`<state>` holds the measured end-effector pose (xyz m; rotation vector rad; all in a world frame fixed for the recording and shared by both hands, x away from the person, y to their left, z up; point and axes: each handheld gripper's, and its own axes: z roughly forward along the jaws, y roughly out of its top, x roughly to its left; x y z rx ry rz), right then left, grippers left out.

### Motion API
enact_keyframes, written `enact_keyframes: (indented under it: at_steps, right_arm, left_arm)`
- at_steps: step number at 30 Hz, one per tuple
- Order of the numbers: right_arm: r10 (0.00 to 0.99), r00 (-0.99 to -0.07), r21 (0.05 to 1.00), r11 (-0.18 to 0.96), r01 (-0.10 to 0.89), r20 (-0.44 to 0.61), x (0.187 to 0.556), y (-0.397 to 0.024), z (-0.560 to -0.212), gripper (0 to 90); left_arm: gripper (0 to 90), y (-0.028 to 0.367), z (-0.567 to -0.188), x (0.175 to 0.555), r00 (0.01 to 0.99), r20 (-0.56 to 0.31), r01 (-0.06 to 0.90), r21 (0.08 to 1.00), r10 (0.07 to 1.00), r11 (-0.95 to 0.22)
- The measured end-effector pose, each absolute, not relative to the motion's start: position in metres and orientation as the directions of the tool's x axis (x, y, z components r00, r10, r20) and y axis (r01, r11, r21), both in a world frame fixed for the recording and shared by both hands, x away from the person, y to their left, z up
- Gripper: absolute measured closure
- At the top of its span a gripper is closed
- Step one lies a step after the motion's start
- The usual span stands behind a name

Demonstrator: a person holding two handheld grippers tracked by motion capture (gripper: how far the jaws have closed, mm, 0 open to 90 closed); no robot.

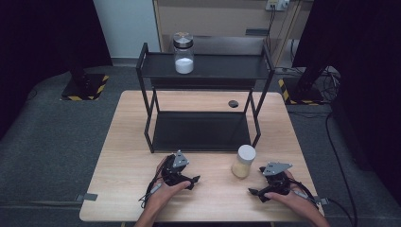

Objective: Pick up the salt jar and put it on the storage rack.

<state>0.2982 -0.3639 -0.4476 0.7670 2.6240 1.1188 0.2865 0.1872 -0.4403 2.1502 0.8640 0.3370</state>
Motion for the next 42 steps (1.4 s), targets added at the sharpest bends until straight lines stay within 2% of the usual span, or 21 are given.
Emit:
enact_keyframes:
  at_steps: [9, 17, 22, 26, 42]
  right_arm:
    - [0.528, -0.849, 0.716, 0.582, 0.386, 0.029, 0.298, -0.364, -0.448, 1.4]
    - [0.528, -0.849, 0.715, 0.582, 0.387, 0.029, 0.298, -0.364, -0.448, 1.4]
    - [0.528, -0.849, 0.715, 0.582, 0.387, 0.029, 0.298, -0.364, -0.448, 1.4]
    - [0.528, -0.849, 0.715, 0.582, 0.387, 0.029, 0.298, -0.364, -0.448, 1.4]
    - [0.531, -0.847, 0.715, 0.581, 0.388, 0.028, 0.297, -0.364, -0.448, 1.5]
  left_arm:
    - [3.9, 0.192, -0.445, 0.289, 0.71, -0.064, 0.501, 0.746, 0.701, -0.439]
    - [3.8, 0.191, -0.445, 0.291, 0.702, -0.054, 0.519, 0.722, 0.711, -0.458]
    - [2.9, 0.184, -0.442, 0.29, 0.711, -0.011, 0.509, 0.699, 0.703, -0.503]
    - [0.0, 0.182, -0.442, 0.29, 0.712, -0.013, 0.512, 0.693, 0.702, -0.507]
    - [0.0, 0.176, -0.442, 0.288, 0.696, -0.015, 0.526, 0.691, 0.718, -0.495]
